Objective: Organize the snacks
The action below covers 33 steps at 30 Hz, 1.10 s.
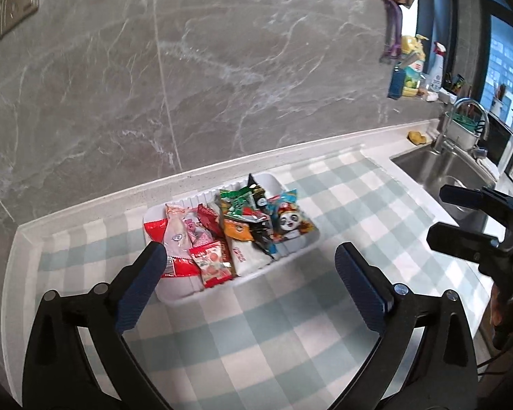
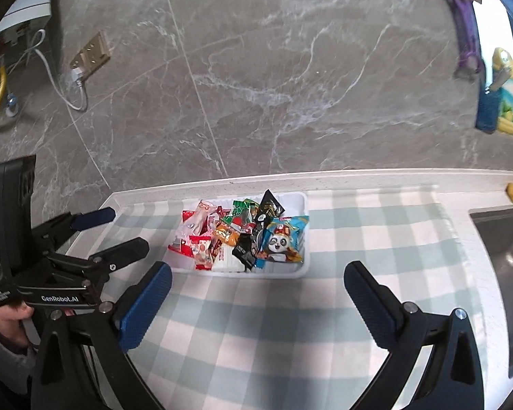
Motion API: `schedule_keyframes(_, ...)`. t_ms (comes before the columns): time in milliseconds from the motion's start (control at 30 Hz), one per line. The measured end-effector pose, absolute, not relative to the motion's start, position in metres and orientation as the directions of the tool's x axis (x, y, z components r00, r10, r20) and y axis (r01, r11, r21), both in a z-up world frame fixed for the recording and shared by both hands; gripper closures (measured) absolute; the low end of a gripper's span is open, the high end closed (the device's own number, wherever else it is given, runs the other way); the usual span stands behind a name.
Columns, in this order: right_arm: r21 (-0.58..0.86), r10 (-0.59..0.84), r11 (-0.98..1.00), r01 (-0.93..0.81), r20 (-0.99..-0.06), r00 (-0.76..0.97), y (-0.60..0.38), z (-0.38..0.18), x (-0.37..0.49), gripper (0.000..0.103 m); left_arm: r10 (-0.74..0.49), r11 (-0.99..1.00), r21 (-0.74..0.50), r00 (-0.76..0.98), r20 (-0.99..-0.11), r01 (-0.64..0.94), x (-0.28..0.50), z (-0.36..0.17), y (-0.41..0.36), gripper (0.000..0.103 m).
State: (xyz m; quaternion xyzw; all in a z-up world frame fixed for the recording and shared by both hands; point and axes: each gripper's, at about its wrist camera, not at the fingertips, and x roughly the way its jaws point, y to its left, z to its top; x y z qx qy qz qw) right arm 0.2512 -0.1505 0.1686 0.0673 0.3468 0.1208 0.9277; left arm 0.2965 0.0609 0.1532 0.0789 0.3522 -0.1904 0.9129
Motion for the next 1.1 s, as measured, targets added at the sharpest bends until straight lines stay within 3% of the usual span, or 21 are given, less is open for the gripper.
schedule_keyframes(267,0.202,0.268,0.962,-0.182,-0.606,0.749,-0.158,0.179,0.21,0.0,-0.297,0.909,0.037,0.706,-0.643,0.416,0.248,0.178,0.045,0.002)
schedule_keyframes(733,0.221,0.298,0.953,-0.206,-0.576,0.762,-0.164,0.185,0.178,0.0,-0.202,0.91,0.187,0.791,-0.577,0.369,0.195,0.208,0.021,0.002)
schedule_keyframes(1100,0.224,0.313,0.949,-0.221,-0.59,0.744,-0.165,0.179,0.173,0.0,-0.256,0.9,0.135,0.756,-0.602,0.413,0.182,0.202,0.012,0.002)
